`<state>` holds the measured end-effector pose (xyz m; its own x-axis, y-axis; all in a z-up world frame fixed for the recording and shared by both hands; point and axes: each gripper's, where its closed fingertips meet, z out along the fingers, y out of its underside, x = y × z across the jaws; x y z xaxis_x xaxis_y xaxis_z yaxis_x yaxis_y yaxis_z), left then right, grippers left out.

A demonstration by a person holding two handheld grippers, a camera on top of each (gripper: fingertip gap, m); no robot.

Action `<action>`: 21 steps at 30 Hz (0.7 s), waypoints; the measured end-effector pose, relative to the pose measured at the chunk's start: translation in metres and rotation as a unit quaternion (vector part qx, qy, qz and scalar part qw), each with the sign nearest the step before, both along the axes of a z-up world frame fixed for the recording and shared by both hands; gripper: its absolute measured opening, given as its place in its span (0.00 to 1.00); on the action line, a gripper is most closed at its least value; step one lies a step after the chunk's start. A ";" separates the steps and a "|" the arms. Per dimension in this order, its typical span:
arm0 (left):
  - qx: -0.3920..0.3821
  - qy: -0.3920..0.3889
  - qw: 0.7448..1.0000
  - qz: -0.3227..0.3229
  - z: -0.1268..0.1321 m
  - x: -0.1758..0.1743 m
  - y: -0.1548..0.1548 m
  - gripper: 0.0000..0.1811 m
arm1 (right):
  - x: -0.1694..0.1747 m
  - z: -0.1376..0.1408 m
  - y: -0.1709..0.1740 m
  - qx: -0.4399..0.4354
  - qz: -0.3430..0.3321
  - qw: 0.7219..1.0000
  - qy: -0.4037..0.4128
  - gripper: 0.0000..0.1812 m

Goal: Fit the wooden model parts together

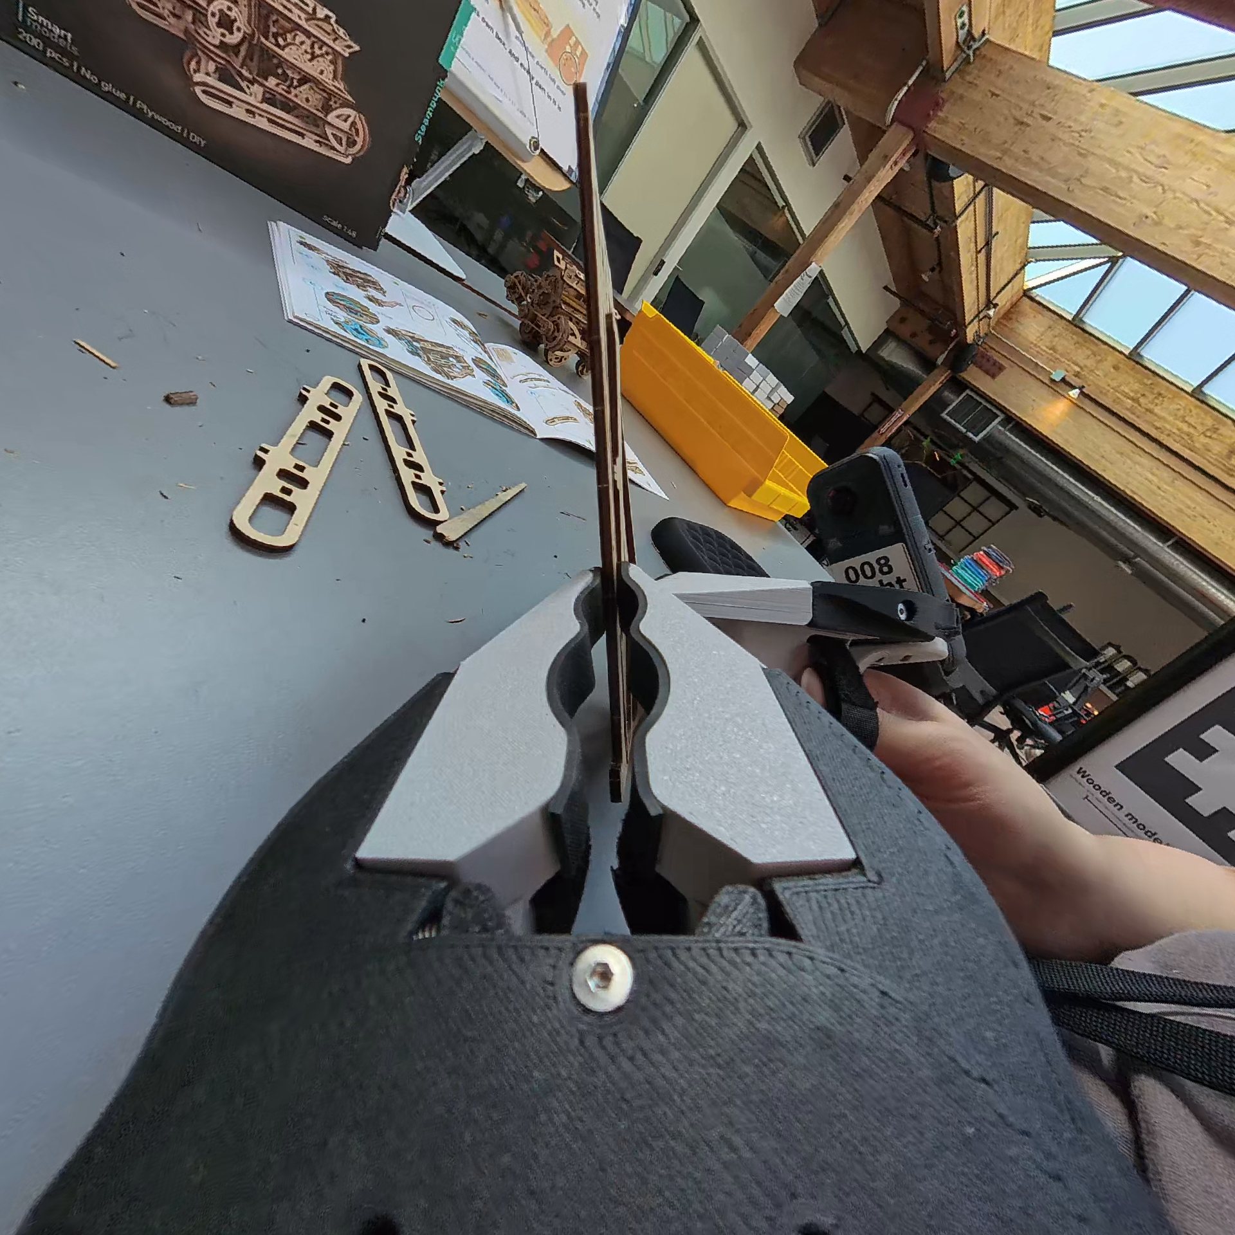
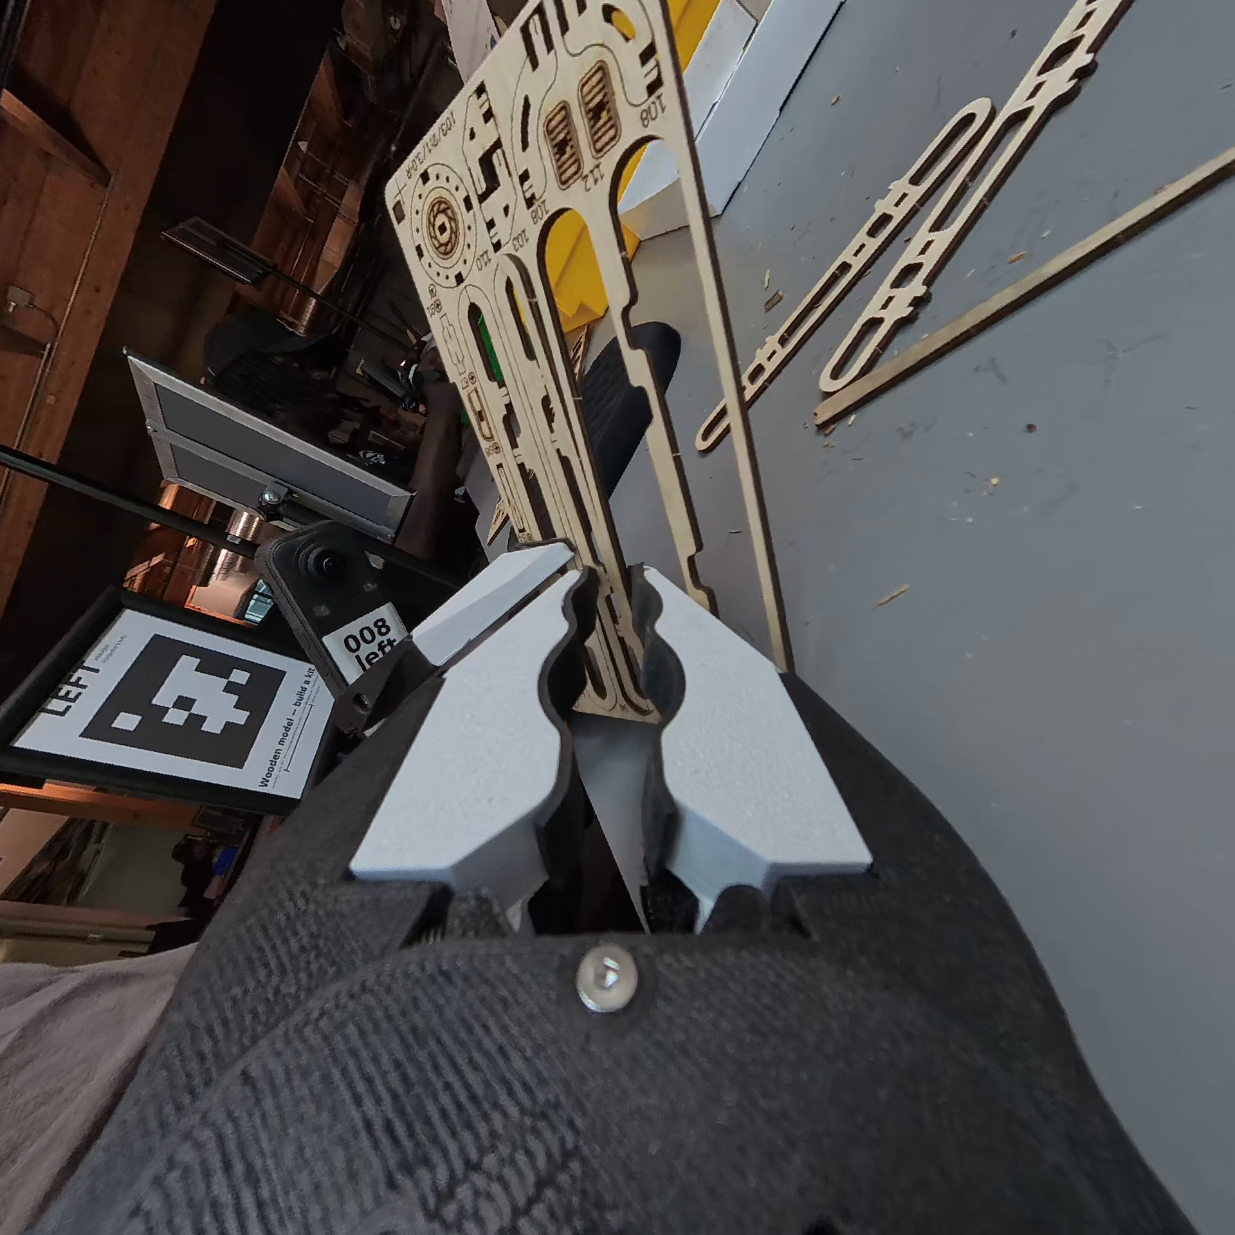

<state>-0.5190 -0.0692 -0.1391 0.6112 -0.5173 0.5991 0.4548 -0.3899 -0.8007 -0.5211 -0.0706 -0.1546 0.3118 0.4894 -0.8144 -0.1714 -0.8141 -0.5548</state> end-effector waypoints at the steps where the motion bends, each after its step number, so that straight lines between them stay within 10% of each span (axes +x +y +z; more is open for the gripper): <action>1: 0.001 0.003 1.000 0.003 0.000 0.000 0.000 0.00 | 0.000 0.000 0.000 -0.002 -0.001 1.000 0.002 0.04; 11: -0.007 -0.039 0.999 -0.009 0.004 -0.002 0.002 0.00 | 0.000 0.006 0.002 -0.026 0.015 0.999 0.041 0.03; 21: -0.016 -0.028 0.999 -0.044 0.002 0.004 -0.002 0.00 | 0.004 0.001 -0.012 0.036 0.133 0.987 -0.086 0.08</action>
<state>-0.5146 -0.0711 -0.1376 0.5292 -0.5471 0.6486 0.4618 -0.4556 -0.7611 -0.5167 -0.0822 -0.1541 0.2959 0.6270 -0.7206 0.1441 -0.7751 -0.6152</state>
